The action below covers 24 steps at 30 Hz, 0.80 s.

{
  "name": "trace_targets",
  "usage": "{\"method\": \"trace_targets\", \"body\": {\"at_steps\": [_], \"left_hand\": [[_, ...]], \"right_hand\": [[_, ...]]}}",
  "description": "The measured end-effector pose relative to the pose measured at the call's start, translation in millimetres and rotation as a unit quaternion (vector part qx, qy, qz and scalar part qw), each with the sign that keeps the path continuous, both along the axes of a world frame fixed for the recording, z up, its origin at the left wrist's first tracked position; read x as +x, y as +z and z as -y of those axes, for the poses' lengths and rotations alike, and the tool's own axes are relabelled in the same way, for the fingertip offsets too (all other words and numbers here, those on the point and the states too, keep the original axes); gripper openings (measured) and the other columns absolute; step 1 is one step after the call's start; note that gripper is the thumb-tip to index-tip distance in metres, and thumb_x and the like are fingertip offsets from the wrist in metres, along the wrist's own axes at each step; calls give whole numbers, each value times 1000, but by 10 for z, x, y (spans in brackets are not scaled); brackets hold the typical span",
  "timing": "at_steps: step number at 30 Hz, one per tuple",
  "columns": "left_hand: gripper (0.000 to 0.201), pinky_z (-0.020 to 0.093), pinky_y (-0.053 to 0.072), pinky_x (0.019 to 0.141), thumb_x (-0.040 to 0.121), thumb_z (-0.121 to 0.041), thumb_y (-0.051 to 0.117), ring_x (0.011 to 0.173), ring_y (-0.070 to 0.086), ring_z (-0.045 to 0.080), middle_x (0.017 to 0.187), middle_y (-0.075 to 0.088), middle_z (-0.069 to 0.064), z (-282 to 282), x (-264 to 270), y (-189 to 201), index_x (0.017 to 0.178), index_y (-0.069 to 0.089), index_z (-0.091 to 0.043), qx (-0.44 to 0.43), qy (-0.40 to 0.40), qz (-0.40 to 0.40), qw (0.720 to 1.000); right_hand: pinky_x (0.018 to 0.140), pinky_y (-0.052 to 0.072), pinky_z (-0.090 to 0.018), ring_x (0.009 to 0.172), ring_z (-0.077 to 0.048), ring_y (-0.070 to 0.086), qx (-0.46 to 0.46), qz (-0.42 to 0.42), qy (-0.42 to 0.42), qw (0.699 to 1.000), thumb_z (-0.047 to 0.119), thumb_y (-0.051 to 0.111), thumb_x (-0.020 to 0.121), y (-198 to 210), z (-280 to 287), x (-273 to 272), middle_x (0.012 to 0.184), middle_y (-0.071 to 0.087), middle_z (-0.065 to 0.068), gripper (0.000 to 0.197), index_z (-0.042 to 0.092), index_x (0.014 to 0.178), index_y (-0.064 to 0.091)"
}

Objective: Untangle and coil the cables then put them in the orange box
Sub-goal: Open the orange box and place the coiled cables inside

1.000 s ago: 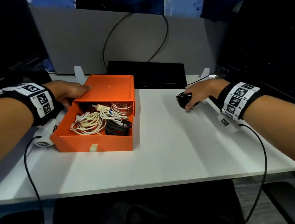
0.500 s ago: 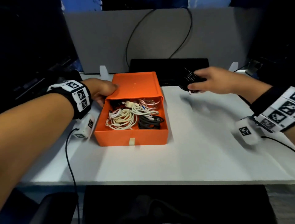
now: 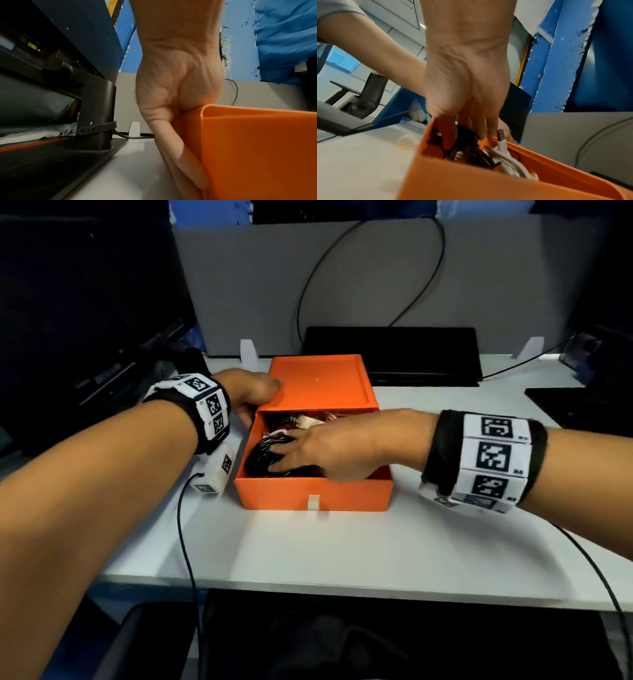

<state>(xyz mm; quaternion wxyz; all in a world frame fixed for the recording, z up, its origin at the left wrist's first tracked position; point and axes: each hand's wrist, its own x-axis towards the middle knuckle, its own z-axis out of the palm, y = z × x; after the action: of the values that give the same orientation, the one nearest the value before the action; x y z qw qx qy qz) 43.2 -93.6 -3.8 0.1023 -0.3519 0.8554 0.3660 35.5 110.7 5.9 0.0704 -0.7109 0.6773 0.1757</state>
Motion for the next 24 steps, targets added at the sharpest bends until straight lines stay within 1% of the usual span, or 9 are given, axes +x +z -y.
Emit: {"method": "trace_targets", "body": {"at_steps": [3, 5, 7, 9, 11, 16, 20, 22, 24], "left_hand": [[50, 45, 63, 54, 111, -47, 21, 82, 73, 38, 99, 69, 21, 12, -6, 13, 121, 48, -5, -4, 1, 12, 1000], [50, 43, 62, 49, 111, -46, 22, 79, 73, 37, 99, 68, 21, -3, -4, 17, 123, 47, -5, -9, -4, 13, 1000], [50, 44, 61, 48, 111, -45, 22, 83, 73, 40, 103, 67, 23, 0, 8, 14, 126, 46, -4, -10, -4, 11, 1000], [49, 47, 62, 50, 112, -44, 22, 85, 73, 40, 103, 67, 23, -18, 24, 24, 126, 46, -4, -7, -7, 16, 1000], [44, 48, 61, 55, 112, -41, 22, 81, 72, 35, 97, 67, 18, -34, 31, 38, 122, 48, -6, 1, -12, 12, 1000], [53, 49, 62, 63, 110, -50, 21, 87, 72, 36, 105, 68, 17, -57, 7, 55, 130, 48, -9, -2, -18, 29, 999], [56, 51, 63, 72, 109, -52, 21, 96, 73, 39, 115, 68, 20, -17, -45, 12, 134, 48, -9, -17, -13, 32, 999], [57, 50, 63, 73, 109, -52, 21, 95, 73, 39, 111, 69, 20, -3, -48, -2, 131, 50, -8, -23, -12, 29, 999], [56, 50, 63, 73, 109, -52, 21, 93, 73, 38, 108, 69, 19, -8, -42, -6, 129, 50, -9, -24, -9, 26, 999]], "right_hand": [[119, 7, -20, 157, -9, 5, 74, 162, -80, 981, 22, 39, 107, 160, -133, 65, 171, 11, 12, 63, 40, 162, 17], [123, 7, -28, 158, -11, 5, 68, 183, -91, 977, 55, 34, 107, 111, -206, 151, 171, 7, 13, 60, 49, 161, 8], [127, 18, -44, 156, -27, 19, 11, 64, -73, 995, 71, 30, 100, -97, -205, 240, 172, 13, 3, 71, 46, 161, 3], [116, 37, -49, 141, -36, 45, -74, -18, -37, 996, 62, 26, 105, -297, -127, 244, 166, 33, -5, 67, 32, 163, 15], [109, 44, -49, 128, -37, 56, -116, -35, -56, 991, 53, 25, 108, -353, -2, 183, 159, 44, -7, 59, 24, 160, 29], [104, 44, -47, 121, -35, 59, -145, -92, -107, 979, 47, 31, 110, -328, 161, 143, 143, 56, -10, 47, 16, 142, 46], [80, 43, -39, 110, -29, 61, -198, -136, -94, 966, 36, 53, 104, -307, 40, 170, 122, 65, -3, 33, 18, 132, 52], [81, 43, -40, 112, -28, 56, -217, -165, -123, 954, 41, 60, 100, -297, -69, 194, 124, 60, -7, 44, 16, 134, 51], [84, 47, -43, 115, -30, 53, -194, -160, -196, 948, 52, 50, 102, -295, -179, 192, 126, 53, -11, 54, 10, 136, 50]]}}
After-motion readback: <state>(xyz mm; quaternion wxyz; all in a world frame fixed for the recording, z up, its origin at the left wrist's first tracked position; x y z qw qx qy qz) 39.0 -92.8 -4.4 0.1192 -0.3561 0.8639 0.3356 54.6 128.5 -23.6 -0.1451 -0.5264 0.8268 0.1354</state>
